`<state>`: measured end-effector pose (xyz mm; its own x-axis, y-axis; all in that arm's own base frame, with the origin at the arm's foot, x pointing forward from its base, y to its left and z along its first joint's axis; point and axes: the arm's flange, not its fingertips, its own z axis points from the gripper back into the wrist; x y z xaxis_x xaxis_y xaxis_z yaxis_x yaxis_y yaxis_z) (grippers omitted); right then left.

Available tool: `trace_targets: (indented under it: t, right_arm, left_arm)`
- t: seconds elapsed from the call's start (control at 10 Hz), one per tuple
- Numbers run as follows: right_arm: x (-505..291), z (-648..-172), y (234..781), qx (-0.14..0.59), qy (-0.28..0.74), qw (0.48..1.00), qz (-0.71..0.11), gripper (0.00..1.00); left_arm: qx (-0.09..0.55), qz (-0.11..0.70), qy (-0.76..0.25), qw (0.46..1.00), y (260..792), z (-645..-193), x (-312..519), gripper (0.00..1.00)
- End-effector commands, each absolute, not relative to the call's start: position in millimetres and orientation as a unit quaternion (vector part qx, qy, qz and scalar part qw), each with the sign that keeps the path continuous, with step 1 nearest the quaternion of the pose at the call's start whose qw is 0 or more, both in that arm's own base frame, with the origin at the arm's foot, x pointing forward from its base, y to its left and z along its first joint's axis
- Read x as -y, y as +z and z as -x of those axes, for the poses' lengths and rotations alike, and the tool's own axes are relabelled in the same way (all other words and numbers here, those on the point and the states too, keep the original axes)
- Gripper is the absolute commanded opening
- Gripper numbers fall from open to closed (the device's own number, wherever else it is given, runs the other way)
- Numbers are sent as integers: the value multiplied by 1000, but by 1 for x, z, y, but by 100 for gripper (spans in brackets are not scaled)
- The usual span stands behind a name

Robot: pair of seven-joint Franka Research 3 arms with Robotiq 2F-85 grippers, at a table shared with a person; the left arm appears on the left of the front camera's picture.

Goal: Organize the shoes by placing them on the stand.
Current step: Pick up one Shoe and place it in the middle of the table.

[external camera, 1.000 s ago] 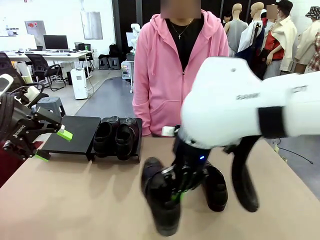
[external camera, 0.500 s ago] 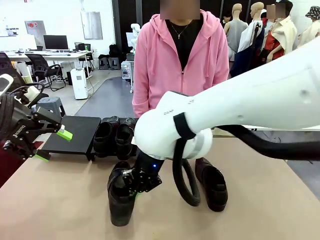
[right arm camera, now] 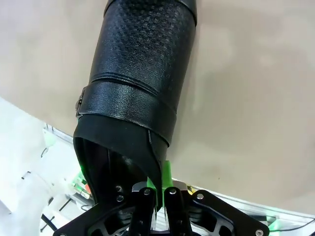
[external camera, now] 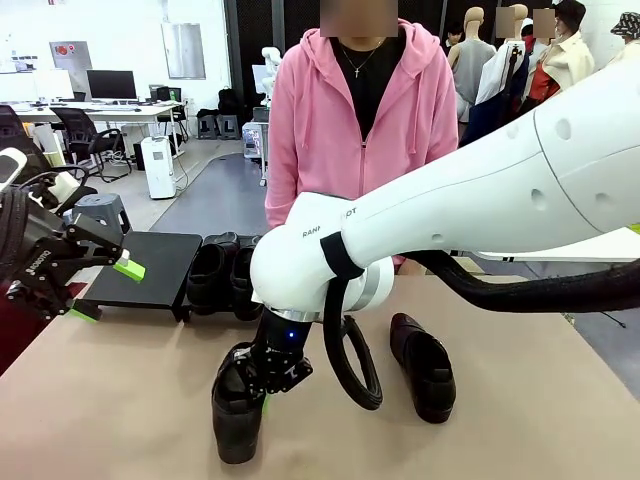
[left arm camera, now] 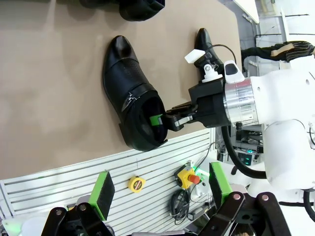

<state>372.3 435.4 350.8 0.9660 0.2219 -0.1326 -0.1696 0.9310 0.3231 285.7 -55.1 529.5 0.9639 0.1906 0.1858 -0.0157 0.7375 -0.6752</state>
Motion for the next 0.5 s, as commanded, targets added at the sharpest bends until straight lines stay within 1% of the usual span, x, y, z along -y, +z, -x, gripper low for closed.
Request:
trace_targets:
  t: [0.0, 0.1, 0.2, 0.3, 0.4]
  right_arm:
    - [-439, -380, 360, -81, 88, 983, -141, 0]
    - [-439, -381, 358, -79, 84, 983, -143, 34]
    - [-437, -383, 358, -63, 76, 985, -142, 93]
    - [-434, -383, 359, -48, 67, 986, -145, 100]
    - [-431, -383, 360, -42, 63, 987, -144, 100]
  left_arm:
    - [121, 370, 54, 920, 530, -285, 54, 100]
    - [121, 370, 54, 920, 530, -285, 54, 100]
    - [121, 370, 54, 920, 530, -285, 54, 100]
    - [121, 370, 54, 920, 530, -285, 54, 100]
    - [121, 370, 54, 920, 530, -285, 54, 100]
